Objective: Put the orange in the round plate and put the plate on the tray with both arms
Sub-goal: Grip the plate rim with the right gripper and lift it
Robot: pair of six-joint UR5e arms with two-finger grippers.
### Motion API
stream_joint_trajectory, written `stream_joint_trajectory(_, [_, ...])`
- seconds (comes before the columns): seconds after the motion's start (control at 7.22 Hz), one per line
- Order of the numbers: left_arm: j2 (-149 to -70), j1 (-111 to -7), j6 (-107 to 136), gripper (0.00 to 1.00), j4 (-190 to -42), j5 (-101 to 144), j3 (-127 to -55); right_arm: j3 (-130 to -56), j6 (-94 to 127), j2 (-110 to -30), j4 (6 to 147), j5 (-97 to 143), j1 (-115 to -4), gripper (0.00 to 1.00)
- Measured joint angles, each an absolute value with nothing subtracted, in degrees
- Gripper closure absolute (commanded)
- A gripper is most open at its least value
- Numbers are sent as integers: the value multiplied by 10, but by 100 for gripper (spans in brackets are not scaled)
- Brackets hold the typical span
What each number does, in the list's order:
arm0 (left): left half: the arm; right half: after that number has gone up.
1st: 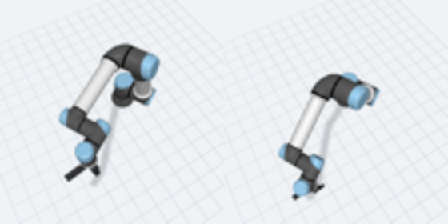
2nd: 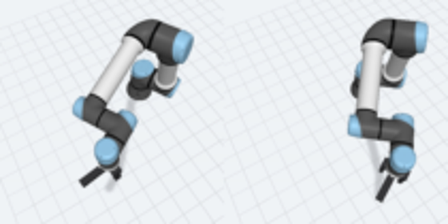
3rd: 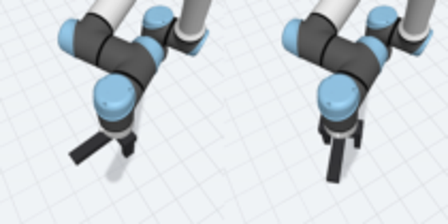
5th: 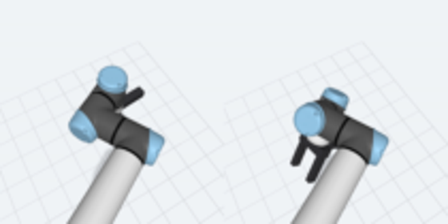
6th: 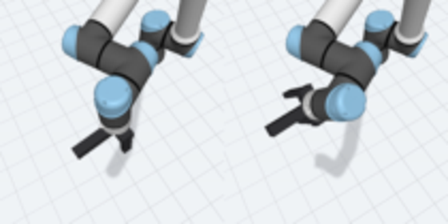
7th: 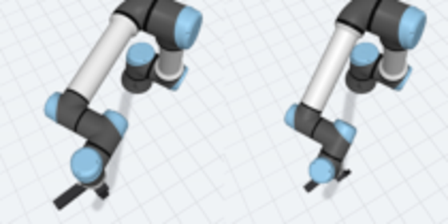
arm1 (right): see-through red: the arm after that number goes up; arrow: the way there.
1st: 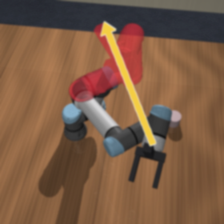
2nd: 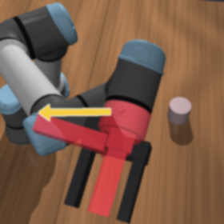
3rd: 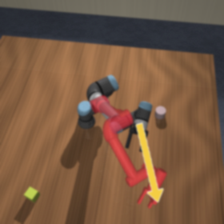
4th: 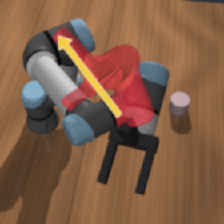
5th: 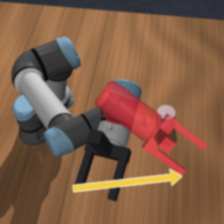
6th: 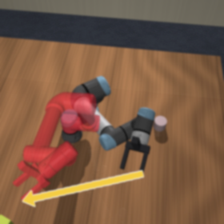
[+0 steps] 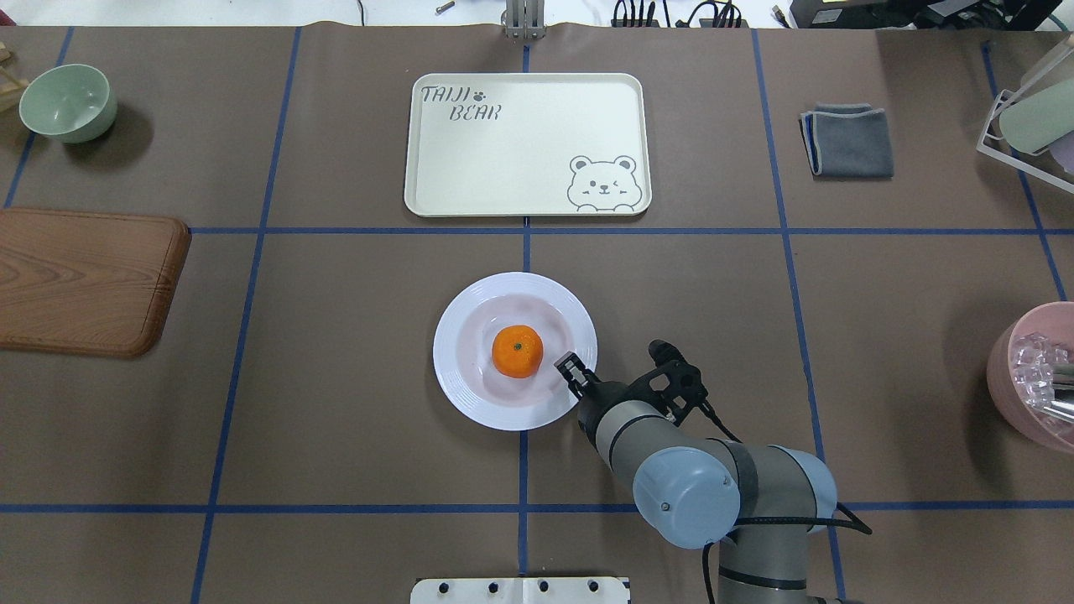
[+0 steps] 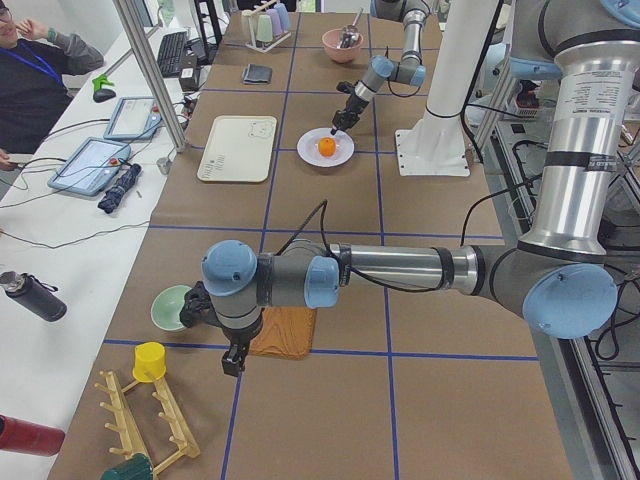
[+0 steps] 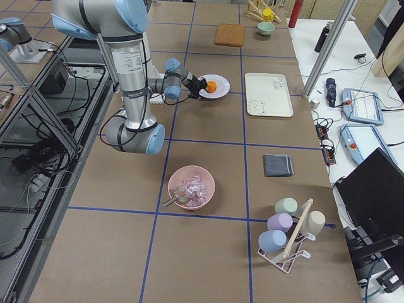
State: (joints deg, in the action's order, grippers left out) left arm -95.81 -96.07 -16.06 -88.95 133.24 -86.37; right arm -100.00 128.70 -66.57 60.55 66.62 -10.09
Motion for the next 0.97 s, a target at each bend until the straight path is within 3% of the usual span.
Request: stream_joint_trajectory(0.97, [-959, -960, -160, 2, -889, 1332, -865, -1024, 1352, -677, 518, 633, -99, 100])
